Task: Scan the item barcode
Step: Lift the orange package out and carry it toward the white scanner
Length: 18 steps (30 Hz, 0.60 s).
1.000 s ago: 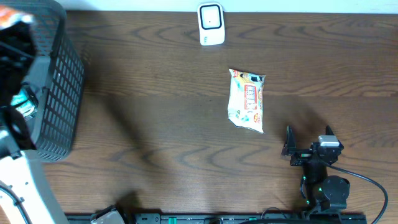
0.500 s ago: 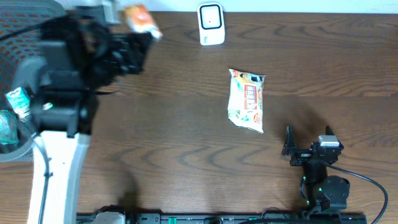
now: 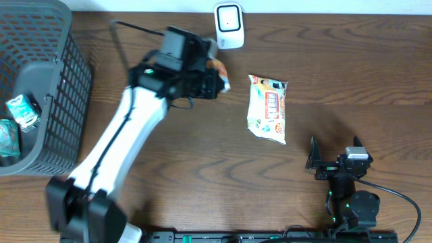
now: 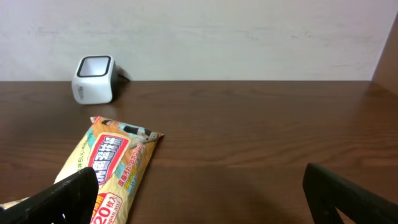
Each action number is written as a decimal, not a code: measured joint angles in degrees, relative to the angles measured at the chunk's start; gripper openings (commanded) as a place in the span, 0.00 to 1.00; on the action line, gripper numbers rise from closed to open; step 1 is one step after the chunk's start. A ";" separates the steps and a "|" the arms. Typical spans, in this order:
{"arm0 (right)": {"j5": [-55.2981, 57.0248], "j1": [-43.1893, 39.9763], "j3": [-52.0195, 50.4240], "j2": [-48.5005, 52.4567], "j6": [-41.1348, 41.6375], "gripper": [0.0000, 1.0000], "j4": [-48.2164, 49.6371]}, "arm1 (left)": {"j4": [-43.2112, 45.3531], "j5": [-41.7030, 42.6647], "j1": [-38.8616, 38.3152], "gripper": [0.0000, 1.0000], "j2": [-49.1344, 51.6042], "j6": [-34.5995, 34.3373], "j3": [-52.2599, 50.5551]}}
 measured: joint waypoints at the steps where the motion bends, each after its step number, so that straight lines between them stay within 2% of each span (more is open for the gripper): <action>1: -0.02 0.00 0.00 0.00 0.00 0.99 0.00 | 0.00 -0.22 -0.52 0.08 1.27 0.04 0.00; 13: 0.00 0.00 0.00 0.00 0.00 0.99 0.00 | 0.00 -0.63 -6.12 0.08 13.99 0.37 0.00; 18: 0.00 0.00 0.00 0.00 0.00 0.99 0.00 | 0.04 -0.63 -8.92 0.09 15.93 4.57 0.00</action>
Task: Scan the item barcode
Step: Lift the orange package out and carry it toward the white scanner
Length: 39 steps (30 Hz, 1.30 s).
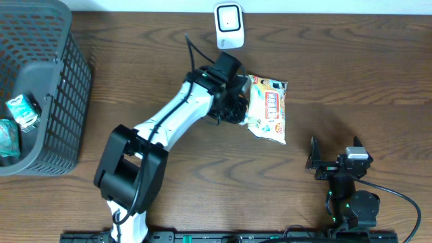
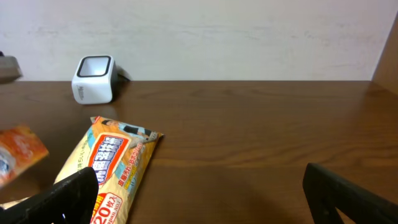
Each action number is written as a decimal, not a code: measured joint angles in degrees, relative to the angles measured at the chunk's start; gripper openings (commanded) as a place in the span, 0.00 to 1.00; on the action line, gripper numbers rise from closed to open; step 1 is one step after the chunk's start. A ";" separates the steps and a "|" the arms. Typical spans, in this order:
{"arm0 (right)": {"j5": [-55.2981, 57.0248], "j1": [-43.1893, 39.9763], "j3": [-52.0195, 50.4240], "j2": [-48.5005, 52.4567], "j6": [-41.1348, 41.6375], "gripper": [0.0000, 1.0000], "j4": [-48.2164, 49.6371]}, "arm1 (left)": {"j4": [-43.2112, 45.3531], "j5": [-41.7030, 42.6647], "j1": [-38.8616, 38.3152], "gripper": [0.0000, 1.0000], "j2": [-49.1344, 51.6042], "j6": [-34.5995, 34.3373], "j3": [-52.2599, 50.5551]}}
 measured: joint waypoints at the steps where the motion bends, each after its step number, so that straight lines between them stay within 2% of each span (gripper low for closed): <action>1: 0.00 0.00 0.00 0.00 0.00 0.99 0.00 | 0.13 -0.13 -0.44 0.08 0.26 0.87 0.00; 3: 0.00 0.00 0.00 0.00 0.00 0.99 0.00 | 0.81 -1.88 -1.20 0.08 0.57 2.51 0.00; 4: 0.00 0.00 0.00 0.00 0.00 0.99 0.00 | 0.90 -2.80 -1.36 0.17 0.61 2.99 0.00; 5: 0.00 0.00 0.00 0.00 0.00 0.99 0.00 | 1.03 -3.87 -1.49 0.21 0.61 3.30 0.00; 11: 0.00 0.00 0.00 0.00 0.00 0.99 0.00 | 2.73 -8.81 -1.49 0.22 0.61 4.70 0.00; 12: 0.00 0.00 0.00 0.00 0.00 0.99 0.00 | 3.08 -9.01 -1.49 0.29 0.61 4.72 0.00; 13: 0.00 0.00 0.00 0.00 0.00 0.99 0.00 | 3.61 -9.33 -1.49 0.40 0.61 4.83 0.00; 16: 0.00 0.00 0.00 0.00 0.00 0.99 0.00 | 5.33 -10.21 -1.49 0.42 0.61 5.07 0.00; 18: 0.00 0.00 0.00 0.00 0.00 0.99 0.00 | 6.14 -10.43 -1.49 0.49 0.61 5.20 0.00; 28: 0.00 0.00 0.00 0.00 0.00 0.99 0.00 | 6.38 -10.47 0.39 0.51 -0.52 5.35 0.04; 35: 0.00 0.00 0.00 0.00 0.00 0.99 0.00 | 6.64 -10.67 5.01 0.51 -11.37 5.33 0.63; 36: 0.00 0.00 0.00 0.00 0.00 0.99 0.00 | 6.80 -10.67 5.68 0.50 -12.90 5.33 0.96; 38: 0.00 0.00 0.00 0.00 0.00 0.99 0.00 | 6.86 -10.67 7.17 0.34 -15.89 5.35 1.88; 39: 0.00 0.00 0.00 0.00 0.00 0.99 0.00 | 6.86 -10.69 7.82 0.30 -17.05 5.57 2.29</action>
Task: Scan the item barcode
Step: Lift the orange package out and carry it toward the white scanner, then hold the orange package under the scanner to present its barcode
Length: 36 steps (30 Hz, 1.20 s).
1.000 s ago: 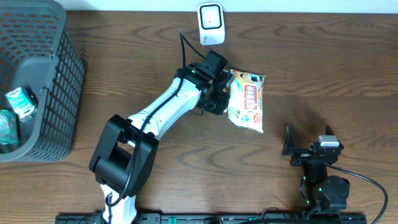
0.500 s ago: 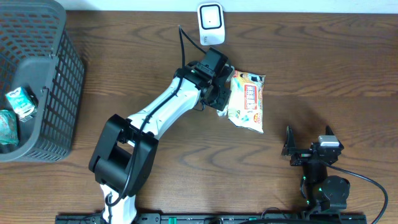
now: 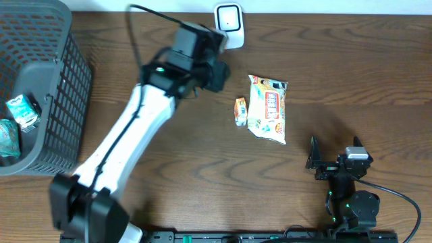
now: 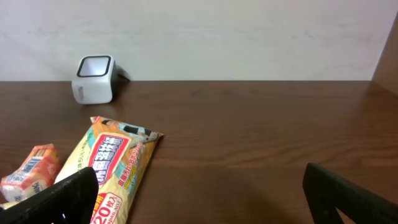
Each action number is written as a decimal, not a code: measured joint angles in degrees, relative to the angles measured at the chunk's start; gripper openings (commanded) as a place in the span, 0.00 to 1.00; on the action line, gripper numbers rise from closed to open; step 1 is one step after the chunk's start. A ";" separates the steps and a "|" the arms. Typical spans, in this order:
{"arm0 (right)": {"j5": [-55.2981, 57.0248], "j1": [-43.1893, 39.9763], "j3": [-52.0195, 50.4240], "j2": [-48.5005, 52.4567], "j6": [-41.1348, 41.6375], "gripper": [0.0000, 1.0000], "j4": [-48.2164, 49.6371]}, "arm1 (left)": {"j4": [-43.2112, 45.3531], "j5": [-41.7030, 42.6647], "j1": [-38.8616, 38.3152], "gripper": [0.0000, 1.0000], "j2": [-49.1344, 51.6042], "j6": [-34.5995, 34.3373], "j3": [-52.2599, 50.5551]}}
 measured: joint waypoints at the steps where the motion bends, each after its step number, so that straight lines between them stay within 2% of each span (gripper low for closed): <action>1: 0.00 0.00 0.00 0.00 0.00 0.99 0.00 | -0.02 0.00 0.28 0.27 -0.44 -0.55 0.17; 3: 0.00 0.00 0.00 0.00 0.00 0.99 0.00 | -0.09 -0.04 0.76 0.24 -0.96 -0.24 0.35; 7: 0.00 0.00 0.00 0.00 0.00 0.99 0.00 | -0.85 -0.02 0.46 0.11 0.55 -1.49 0.35; 21: 0.00 0.00 0.00 0.00 0.00 0.99 0.02 | -0.44 0.70 -6.67 0.10 17.66 -5.88 0.09; 29: 0.00 0.00 0.00 0.00 0.00 0.99 0.00 | -0.42 0.81 -9.51 0.10 21.57 -5.90 0.09; 36: 0.00 0.00 0.00 0.00 0.00 0.99 0.00 | -2.16 -7.21 -9.35 0.10 21.59 -5.90 0.09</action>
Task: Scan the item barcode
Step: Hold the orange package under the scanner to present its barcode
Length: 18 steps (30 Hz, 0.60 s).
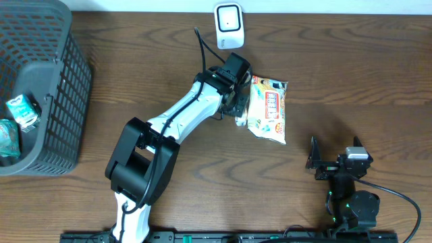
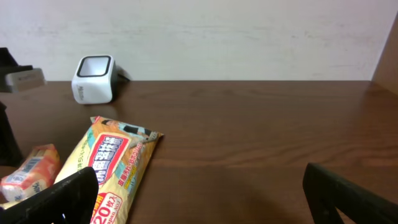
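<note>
A small orange packet [image 1: 241, 121] [image 2: 30, 173] lies on the table against the left edge of a big yellow pack [image 1: 268, 108] [image 2: 113, 167]. My left gripper [image 1: 235, 108] is down over the small packet and hides most of it from overhead. In the right wrist view one dark finger [image 2: 7, 134] stands just left of the packet with a gap between them, so the gripper looks open. The white scanner [image 1: 229, 25] [image 2: 94, 79] stands at the back edge. My right gripper [image 1: 335, 146] [image 2: 205, 208] rests open and empty at the front right.
A dark mesh basket [image 1: 64, 81] at the far left holds green packets [image 1: 22, 111]. The left arm [image 1: 175, 121] stretches diagonally across the middle of the table. A cable [image 1: 405, 199] runs from the right arm's base.
My left gripper was up beside the scanner, away from the small orange packet. Now it is down over that packet next to the yellow pack. The packet has not shifted; the right arm is still.
First my left gripper held the orange packet up just below and left of the scanner. Then it was low beside the yellow pack with the packet. Later the packet lay loose on the table while the gripper was by the scanner. Now the gripper is back over it.
</note>
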Each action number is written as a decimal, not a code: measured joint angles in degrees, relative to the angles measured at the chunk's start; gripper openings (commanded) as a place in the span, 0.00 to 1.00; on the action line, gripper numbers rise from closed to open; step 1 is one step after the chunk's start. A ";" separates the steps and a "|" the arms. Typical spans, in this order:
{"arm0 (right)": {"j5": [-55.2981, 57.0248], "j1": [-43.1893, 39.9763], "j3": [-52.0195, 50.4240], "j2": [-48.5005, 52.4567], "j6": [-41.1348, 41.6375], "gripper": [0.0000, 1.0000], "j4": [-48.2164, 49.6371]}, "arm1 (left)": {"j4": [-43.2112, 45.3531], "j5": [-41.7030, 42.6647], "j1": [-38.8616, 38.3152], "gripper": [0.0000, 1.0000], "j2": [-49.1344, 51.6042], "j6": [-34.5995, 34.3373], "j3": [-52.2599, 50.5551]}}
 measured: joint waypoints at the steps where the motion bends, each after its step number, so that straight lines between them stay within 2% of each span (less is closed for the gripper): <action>1: 0.00 0.00 0.00 0.00 0.00 0.99 0.00 | -0.33 -1.42 0.00 0.10 0.00 0.00 0.00; 10: 0.00 0.00 0.00 0.00 0.00 0.99 0.00 | -1.09 -7.61 0.00 0.10 0.02 0.00 0.00; 15: 0.00 0.00 0.00 0.00 0.00 0.99 0.00 | -0.52 -7.21 0.00 0.08 -0.48 -0.96 0.02; 18: 0.00 0.00 0.00 0.00 0.00 0.99 0.00 | 2.38 -3.23 0.04 0.08 -2.93 -1.51 0.04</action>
